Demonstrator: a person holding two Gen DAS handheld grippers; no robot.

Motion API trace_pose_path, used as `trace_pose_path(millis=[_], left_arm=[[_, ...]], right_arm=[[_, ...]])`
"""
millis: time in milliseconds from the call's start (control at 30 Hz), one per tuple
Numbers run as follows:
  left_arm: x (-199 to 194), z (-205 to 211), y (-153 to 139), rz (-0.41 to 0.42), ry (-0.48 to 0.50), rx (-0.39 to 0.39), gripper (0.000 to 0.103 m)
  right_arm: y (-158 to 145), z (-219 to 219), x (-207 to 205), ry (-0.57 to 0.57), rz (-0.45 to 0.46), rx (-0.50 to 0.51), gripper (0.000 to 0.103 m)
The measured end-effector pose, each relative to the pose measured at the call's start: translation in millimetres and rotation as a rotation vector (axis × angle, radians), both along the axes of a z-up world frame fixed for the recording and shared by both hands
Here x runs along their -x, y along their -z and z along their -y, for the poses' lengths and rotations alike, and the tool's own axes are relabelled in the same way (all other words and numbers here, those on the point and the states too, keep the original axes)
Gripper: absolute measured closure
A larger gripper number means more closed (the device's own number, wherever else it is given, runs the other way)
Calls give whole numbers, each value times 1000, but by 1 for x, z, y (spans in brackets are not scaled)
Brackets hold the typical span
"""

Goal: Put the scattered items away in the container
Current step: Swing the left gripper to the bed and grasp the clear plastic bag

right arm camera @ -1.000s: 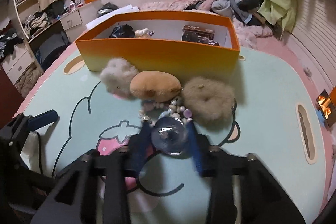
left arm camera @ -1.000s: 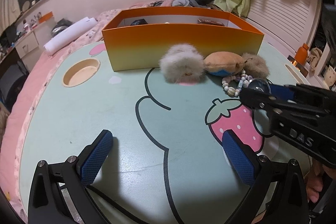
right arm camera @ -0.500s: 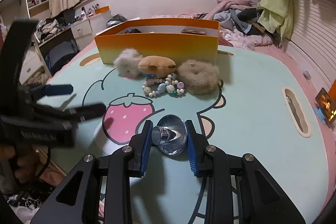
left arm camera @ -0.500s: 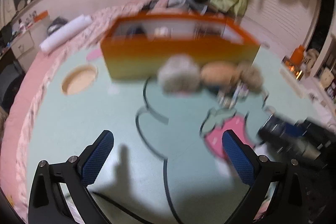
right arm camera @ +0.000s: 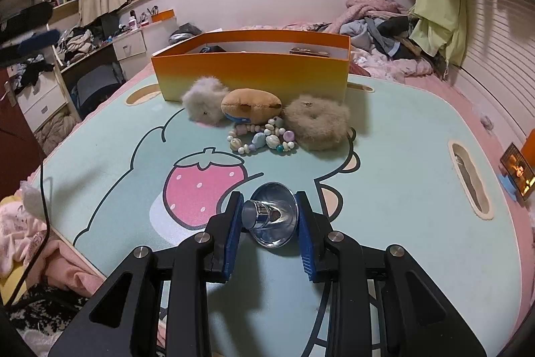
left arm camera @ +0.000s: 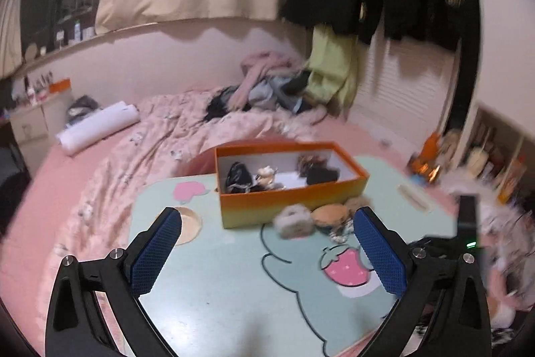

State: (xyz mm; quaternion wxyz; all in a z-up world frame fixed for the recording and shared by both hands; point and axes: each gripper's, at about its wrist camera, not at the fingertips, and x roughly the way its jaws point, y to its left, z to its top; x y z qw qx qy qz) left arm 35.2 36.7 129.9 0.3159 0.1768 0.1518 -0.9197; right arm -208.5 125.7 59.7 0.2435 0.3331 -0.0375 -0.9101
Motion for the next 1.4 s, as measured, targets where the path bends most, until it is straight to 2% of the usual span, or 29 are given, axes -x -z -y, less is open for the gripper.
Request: trace_pose_path(millis=[67,133,267,333,400,467,500,533,567,633,700,733,767,800,833,867,933,1000,1033,1100,1233,1300,1400], left_arm=[[-19,-1,-9,-91,34,5,0],[-33,-4,-22,-158,22,67,0],[-61,-27,-60,-279,15,241,0],[-79,-56,-82,-326,19,352,0],[-96,-83,-97,-322,22,428,0],[-102,-102,-103,-241,14,458,0],[-102,-107,-101,-173,-3,452,0],[-101,-109,-96,-108,-17,434,0],[-97,-105,-84,-10,-33,387,0],[-97,-90,-56,104,-68,266,0],[-108,-59,-7,202,-139,22,0],[-121,-44,19,215,-193,-109,1],[-139,-25,48,193,-261,-258,2],[-154,1,74,129,-330,-420,14],[-169,18,94,48,-350,-526,36],[-190,34,117,-45,-406,-614,45],[-216,43,140,-75,-488,-622,49],[-238,48,161,-7,-539,-576,49],[-242,53,172,26,-536,-579,49],[-238,66,193,117,-465,-595,50],[-210,87,211,313,-376,-412,50],[-196,100,222,328,-341,-378,50],[-182,121,239,283,-291,-374,50]], right_arm=[[0,0,0,0,0,-2,71],[0,0,0,0,0,0,71],[0,0,0,1,0,0,71],[0,0,0,2,0,-1,71],[0,0,1,2,0,0,71],[0,0,0,2,1,2,71],[0,0,0,2,1,2,71],[-1,0,0,1,0,1,71],[-1,1,0,1,0,-1,71],[-1,2,-1,2,-2,-7,71],[-1,2,-1,3,-1,-7,71],[-1,2,-1,3,-1,-6,71],[-1,2,-1,4,0,-5,71],[-1,2,-1,4,0,-5,71],[-1,2,-1,5,0,-6,71],[-1,2,-1,5,0,-10,71],[-1,3,-1,7,-4,-19,71],[-1,4,-1,7,-6,-23,71],[-1,3,-1,6,-5,-19,71],[-1,2,0,5,0,-6,71],[-2,5,0,8,0,-12,71],[-2,6,0,10,-2,-20,71],[-2,6,-1,10,-1,-18,71]])
